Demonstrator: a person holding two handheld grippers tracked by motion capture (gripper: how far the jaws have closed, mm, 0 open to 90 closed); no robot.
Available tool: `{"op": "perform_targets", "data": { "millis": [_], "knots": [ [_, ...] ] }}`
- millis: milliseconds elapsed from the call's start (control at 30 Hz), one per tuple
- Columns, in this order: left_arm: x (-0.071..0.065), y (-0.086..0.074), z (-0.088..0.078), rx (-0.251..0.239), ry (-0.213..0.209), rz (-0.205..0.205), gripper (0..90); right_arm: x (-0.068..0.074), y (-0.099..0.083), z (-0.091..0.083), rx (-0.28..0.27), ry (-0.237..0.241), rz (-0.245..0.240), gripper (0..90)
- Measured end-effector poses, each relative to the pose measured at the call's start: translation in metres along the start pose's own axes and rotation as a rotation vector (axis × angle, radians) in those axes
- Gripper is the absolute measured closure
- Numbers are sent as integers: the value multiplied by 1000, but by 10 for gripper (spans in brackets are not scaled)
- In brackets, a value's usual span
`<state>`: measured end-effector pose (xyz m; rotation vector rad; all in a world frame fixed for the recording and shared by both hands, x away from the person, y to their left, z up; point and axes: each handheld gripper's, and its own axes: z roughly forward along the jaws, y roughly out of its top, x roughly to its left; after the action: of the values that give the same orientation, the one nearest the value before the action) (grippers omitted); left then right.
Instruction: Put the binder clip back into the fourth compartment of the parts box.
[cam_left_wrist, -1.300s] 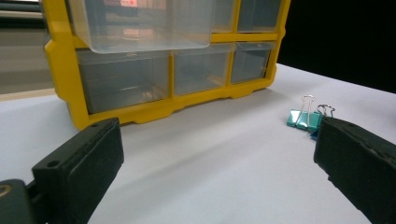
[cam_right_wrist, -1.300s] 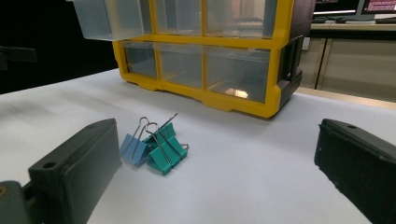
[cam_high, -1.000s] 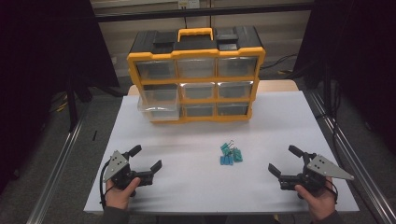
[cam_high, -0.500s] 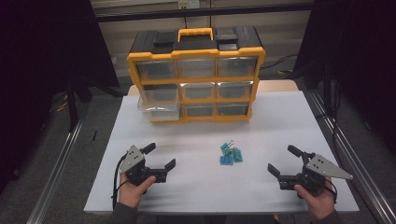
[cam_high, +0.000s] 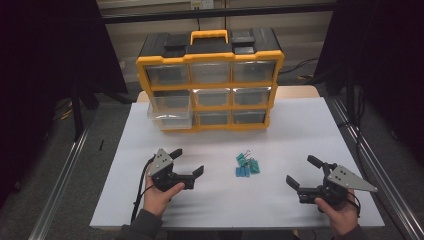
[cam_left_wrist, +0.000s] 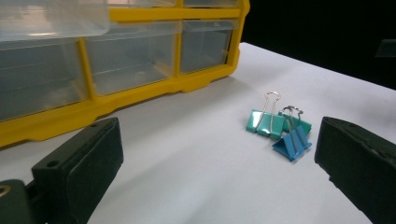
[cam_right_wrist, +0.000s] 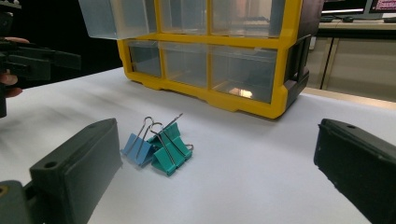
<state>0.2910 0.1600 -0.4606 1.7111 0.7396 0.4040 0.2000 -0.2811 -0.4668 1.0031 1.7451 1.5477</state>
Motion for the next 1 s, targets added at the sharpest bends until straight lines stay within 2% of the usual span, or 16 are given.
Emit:
{"op": "perform_targets", "data": {
  "millis": [333, 433, 467, 667, 700, 800, 933, 1000],
  "knots": [
    [-8, 4, 16, 15, -33, 30, 15, 0, 0, 0, 0, 1, 0, 1],
    [-11, 6, 23, 13, -49, 18, 15, 0, 0, 0, 1, 1, -2, 1],
    [-13, 8, 25, 27, -51, 28, 15, 0, 0, 0, 1, -1, 0, 1],
    [-18, 10, 35, 41, -69, 20, 15, 0, 0, 0, 1, 0, 1, 1],
    [-18, 10, 39, 50, -88, 21, 15, 0, 0, 0, 0, 0, 1, 1],
    [-20, 11, 43, 38, -94, 12, 15, 0, 0, 0, 1, 2, 1, 1],
    [-20, 13, 49, 47, -90, 31, 16, 0, 0, 0, 1, 3, -1, 1],
    [-21, 14, 55, 46, -102, 37, 16, 0, 0, 0, 1, 3, -1, 1]
  ]
}}
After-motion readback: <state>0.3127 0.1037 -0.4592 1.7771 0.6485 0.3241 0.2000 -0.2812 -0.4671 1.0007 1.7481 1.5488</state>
